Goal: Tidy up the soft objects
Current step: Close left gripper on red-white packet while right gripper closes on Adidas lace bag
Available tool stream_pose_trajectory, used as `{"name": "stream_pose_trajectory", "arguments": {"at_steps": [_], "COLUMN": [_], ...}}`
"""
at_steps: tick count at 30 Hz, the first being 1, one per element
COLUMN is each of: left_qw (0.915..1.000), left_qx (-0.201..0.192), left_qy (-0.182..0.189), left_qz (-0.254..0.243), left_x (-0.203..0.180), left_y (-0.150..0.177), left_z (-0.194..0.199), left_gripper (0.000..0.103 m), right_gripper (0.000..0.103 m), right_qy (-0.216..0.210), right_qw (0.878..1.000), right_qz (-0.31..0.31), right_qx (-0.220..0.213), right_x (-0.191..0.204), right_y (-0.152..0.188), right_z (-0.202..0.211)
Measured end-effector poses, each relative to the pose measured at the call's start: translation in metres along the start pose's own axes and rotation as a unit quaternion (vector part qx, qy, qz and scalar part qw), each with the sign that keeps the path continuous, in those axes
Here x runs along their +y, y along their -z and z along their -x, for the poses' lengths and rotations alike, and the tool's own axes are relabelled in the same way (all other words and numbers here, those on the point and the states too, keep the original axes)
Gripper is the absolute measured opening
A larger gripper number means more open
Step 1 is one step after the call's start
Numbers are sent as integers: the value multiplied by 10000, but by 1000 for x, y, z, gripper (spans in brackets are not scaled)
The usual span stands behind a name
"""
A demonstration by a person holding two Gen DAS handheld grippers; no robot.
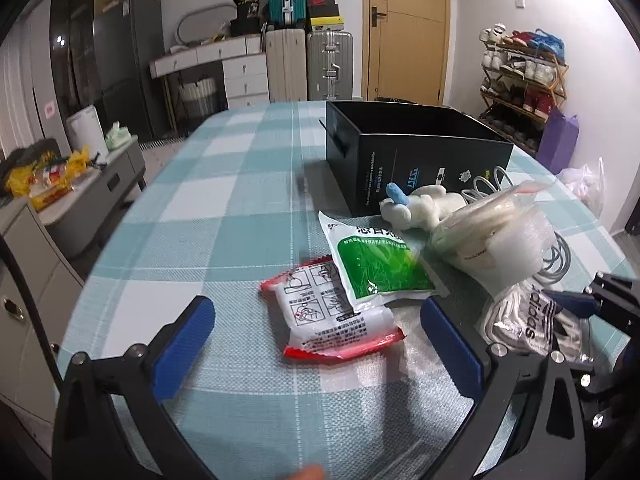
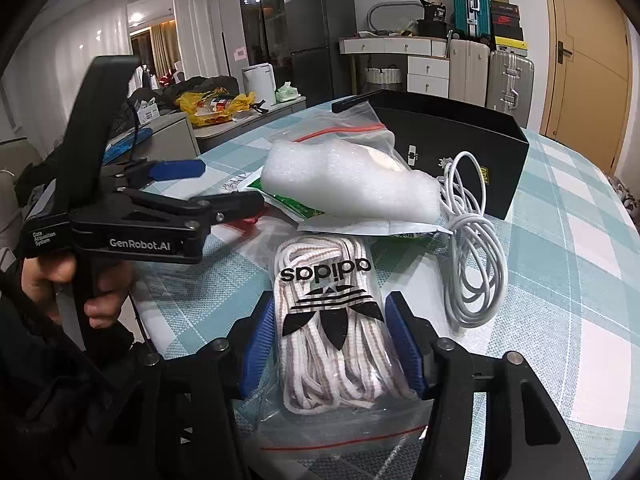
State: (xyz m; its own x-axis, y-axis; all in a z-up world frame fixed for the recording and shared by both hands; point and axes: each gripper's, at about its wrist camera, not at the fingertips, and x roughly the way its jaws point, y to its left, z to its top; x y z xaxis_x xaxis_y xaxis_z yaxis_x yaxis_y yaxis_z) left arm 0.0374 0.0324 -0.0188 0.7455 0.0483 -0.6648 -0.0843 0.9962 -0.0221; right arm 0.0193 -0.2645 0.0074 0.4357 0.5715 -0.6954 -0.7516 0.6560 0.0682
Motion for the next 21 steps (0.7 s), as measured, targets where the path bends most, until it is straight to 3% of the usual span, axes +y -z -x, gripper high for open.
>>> {"name": "stream_pose_trajectory", "arguments": {"at_steps": [9,12,17,21], "left_qw": [9999,9999,9995,9993], "left_qx": [89,145,259,141], "left_qy": [1,-8,190,331], "left_qz": [69,-37,-71,-74], "left_x": [1,-3,-7,-9], "left_y": [1,1,5,7], "left_z": [-5,-8,-10,-4], "left_gripper": [100,91,61,59], "right_gripper": [48,46,46,46], "right_qy": [15,29,10,30], "right_qw": [9999,9999,9999,9998], "right_qz": [79,76,65,93], "right_qx": [-87,-108,-126,-151], "right_x": [0,0,0,-1], "right_y": [3,2,3,5], "right_z": [5,5,7,7]}}
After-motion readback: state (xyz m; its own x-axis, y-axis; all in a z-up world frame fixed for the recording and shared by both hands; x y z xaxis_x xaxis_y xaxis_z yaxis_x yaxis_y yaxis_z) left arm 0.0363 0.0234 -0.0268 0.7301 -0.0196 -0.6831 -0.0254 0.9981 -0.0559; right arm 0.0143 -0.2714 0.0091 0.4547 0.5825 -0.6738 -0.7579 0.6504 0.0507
